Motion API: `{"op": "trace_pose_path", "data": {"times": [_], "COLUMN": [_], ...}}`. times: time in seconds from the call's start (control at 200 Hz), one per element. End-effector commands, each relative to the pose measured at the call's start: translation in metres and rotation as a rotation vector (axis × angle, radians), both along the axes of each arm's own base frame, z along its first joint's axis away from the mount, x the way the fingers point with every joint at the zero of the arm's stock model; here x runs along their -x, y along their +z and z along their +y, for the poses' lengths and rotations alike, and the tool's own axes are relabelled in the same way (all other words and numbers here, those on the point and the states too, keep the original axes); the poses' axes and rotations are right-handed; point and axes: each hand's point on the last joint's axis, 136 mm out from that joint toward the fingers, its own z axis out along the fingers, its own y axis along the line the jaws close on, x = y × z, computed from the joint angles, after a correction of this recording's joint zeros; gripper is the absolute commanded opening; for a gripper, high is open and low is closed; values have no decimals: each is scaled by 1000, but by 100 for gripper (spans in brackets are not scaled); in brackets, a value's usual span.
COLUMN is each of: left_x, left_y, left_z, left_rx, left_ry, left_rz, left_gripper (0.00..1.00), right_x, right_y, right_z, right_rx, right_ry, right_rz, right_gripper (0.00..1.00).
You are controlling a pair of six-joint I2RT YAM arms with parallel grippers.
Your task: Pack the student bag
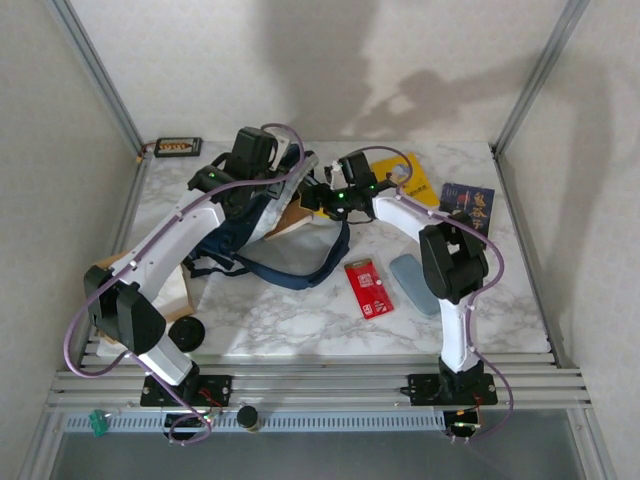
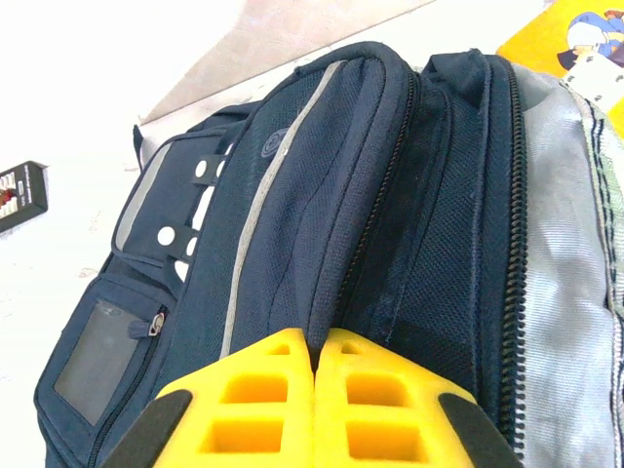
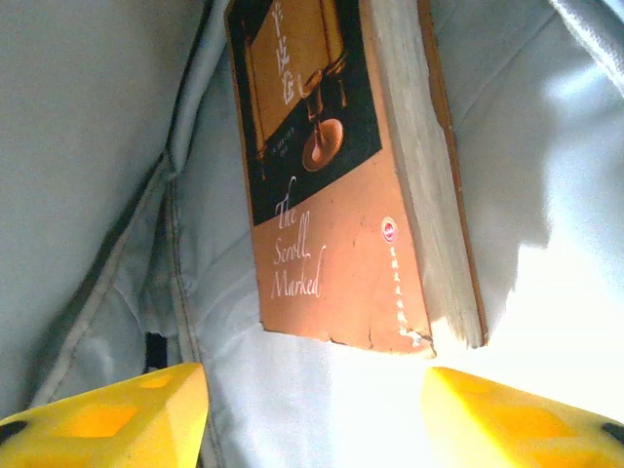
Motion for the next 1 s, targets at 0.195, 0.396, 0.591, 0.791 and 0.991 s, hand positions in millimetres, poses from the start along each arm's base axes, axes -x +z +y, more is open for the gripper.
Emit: {"op": "trace_pose_path", "data": {"times": [0.195, 0.396, 0.591, 0.791, 0.991], "left_x": [-14, -14, -14, -14, -15], "left_y": [52, 51, 47, 49, 50], "left_z": [-2, -5, -9, -10, -9], "left_rx": [116, 127, 137, 139, 134], "left_ry": [43, 28, 15, 6, 14], "left_rz": [-174, -164, -155, -159, -164], "left_gripper": [0, 0, 0, 0, 0], "right_x": [16, 0, -25, -41, -52], "right_y": [-32, -55, -57, -24, -6], "right_z": [21, 42, 38, 34, 27], "right_rx": [39, 54, 22, -27, -85], "right_ry": [-203, -281, -399, -441, -467], "right_rz": [125, 134, 83, -39, -124], "right_gripper": [79, 78, 70, 51, 39]}}
